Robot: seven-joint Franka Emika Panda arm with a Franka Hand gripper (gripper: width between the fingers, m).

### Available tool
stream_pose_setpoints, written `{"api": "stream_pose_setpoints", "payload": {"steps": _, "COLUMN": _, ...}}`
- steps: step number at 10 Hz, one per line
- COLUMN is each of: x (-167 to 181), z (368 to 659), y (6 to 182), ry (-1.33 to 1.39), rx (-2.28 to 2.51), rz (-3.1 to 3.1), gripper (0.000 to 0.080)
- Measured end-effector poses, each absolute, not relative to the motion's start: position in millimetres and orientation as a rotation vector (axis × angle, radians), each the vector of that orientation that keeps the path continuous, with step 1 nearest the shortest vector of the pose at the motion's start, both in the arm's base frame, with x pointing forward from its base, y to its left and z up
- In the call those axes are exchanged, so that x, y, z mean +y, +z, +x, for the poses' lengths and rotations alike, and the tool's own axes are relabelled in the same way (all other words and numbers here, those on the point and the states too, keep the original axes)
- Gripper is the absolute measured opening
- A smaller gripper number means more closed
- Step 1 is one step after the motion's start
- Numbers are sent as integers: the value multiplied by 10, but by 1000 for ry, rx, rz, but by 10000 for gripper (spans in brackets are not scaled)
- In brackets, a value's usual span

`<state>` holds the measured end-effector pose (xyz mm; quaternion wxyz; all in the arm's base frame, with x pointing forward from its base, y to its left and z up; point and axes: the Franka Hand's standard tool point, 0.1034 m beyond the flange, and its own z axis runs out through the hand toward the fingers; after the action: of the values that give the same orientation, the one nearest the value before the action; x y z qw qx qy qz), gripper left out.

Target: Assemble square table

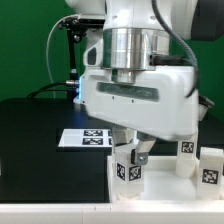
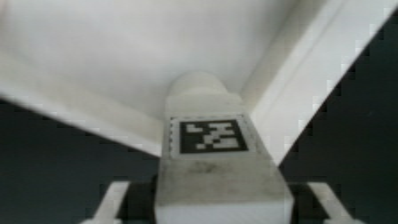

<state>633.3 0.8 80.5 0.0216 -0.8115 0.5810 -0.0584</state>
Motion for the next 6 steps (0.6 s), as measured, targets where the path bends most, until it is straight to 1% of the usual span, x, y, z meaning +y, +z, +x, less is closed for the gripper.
{"api": "stream_pose_setpoints", "payload": {"steps": 3, "x": -45, "z": 6350, "y": 824, "ry": -66, "rx": 2349, "rz": -1953, "gripper": 288}}
{"api": "stream_pose_setpoints", "payload": {"steps": 5, "x": -38, "z": 6333, "y": 797, "ry": -51, "rx": 2532, "rz": -1666, "gripper": 288}}
{"api": "stream_pose_setpoints", "payload": {"steps": 6, "x": -41, "z": 6333, "y": 797, "ry": -51, "rx": 2539, "rz": -1656, "gripper": 288}}
